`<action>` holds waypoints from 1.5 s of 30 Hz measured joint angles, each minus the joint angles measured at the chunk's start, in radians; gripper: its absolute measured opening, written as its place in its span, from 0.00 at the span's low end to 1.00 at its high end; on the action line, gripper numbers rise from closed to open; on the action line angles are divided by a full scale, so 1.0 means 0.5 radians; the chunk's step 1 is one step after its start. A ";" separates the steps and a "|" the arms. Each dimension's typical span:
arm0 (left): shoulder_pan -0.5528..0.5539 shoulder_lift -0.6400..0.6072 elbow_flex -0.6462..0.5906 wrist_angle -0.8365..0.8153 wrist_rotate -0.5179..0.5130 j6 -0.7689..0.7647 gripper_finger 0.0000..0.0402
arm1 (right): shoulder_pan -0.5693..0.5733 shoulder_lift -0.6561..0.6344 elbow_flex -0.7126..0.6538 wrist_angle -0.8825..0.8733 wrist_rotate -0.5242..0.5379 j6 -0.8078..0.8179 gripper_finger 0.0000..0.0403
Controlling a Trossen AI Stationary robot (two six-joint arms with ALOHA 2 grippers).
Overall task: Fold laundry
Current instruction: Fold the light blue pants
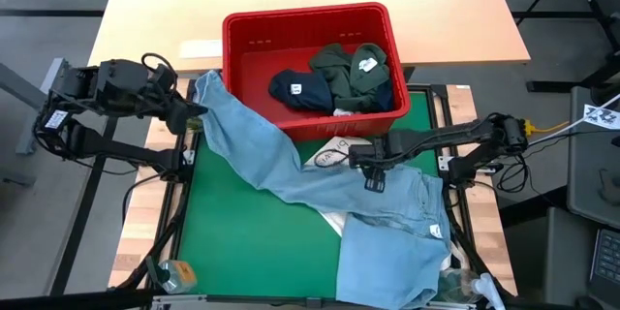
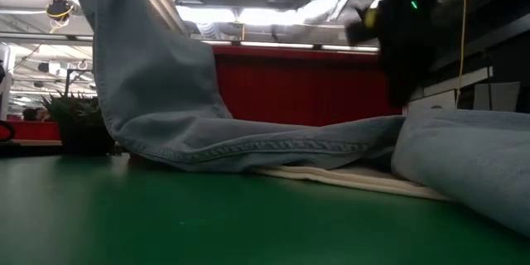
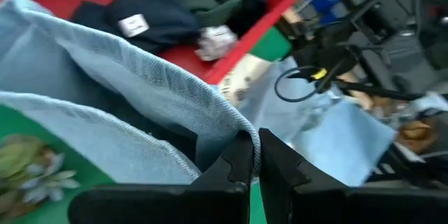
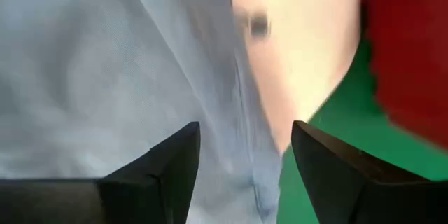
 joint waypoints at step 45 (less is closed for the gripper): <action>-0.784 2.030 0.000 1.695 0.013 0.327 0.08 | 0.580 -0.318 0.636 -0.258 0.047 -0.014 0.56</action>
